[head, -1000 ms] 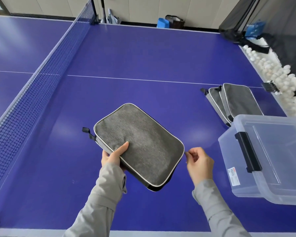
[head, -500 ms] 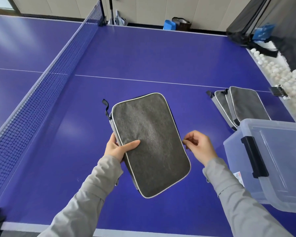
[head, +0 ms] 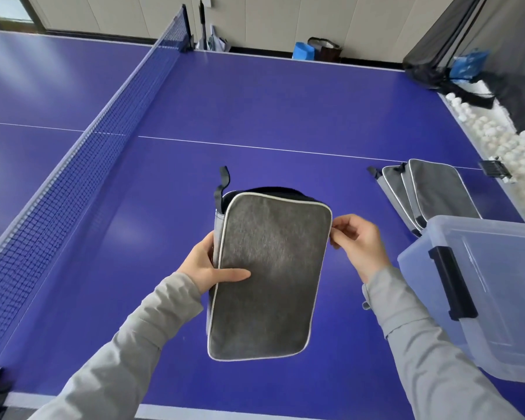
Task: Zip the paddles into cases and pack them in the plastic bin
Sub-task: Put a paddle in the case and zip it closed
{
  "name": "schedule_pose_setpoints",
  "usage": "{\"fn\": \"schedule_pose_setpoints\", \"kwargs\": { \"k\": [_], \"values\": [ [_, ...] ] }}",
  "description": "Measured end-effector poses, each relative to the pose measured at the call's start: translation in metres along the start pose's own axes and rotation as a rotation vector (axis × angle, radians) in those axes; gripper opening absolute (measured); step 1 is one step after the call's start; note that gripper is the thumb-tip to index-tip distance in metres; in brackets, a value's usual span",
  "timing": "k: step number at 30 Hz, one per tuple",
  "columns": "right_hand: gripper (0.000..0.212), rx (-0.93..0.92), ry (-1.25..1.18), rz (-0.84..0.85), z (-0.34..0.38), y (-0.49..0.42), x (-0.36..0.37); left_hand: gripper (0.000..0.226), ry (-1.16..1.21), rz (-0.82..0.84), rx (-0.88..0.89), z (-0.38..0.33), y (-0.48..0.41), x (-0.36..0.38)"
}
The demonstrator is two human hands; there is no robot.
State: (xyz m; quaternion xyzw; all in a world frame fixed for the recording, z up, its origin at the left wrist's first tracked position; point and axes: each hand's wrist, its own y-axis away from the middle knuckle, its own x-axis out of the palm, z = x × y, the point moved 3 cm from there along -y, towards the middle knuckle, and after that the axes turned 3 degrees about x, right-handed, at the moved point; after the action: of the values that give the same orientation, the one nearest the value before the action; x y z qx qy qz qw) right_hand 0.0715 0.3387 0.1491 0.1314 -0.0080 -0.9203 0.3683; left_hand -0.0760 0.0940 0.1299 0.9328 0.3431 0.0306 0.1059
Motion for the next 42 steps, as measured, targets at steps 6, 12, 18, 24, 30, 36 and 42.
{"fn": "schedule_pose_setpoints", "kwargs": {
  "k": [6,12,18,24,30,36,42],
  "values": [
    [0.023,-0.044,0.081,-0.019,0.014,0.0,-0.009,0.079,-0.432,0.085,0.064,-0.006,-0.001,0.0],
    [0.028,-0.129,0.156,0.012,0.027,0.013,0.001,0.079,-0.789,0.08,0.108,-0.015,-0.005,0.007],
    [0.024,-0.264,0.194,0.078,0.052,0.03,0.021,0.059,-1.062,0.159,0.119,-0.023,-0.01,0.022],
    [0.018,-0.315,0.21,0.1,0.064,0.044,0.036,0.059,-1.094,0.192,0.081,-0.023,-0.009,0.029],
    [0.016,-0.334,0.235,0.117,0.064,0.044,0.047,0.062,-1.028,0.136,0.059,-0.016,-0.007,0.027],
    [0.015,-0.393,0.307,0.026,0.043,0.038,0.067,0.061,-0.571,-0.154,-0.023,0.003,0.002,-0.008],
    [0.033,-0.22,0.421,0.05,-0.021,0.054,0.096,0.052,-0.262,-0.362,-0.132,0.029,0.029,-0.085]
  ]
}}
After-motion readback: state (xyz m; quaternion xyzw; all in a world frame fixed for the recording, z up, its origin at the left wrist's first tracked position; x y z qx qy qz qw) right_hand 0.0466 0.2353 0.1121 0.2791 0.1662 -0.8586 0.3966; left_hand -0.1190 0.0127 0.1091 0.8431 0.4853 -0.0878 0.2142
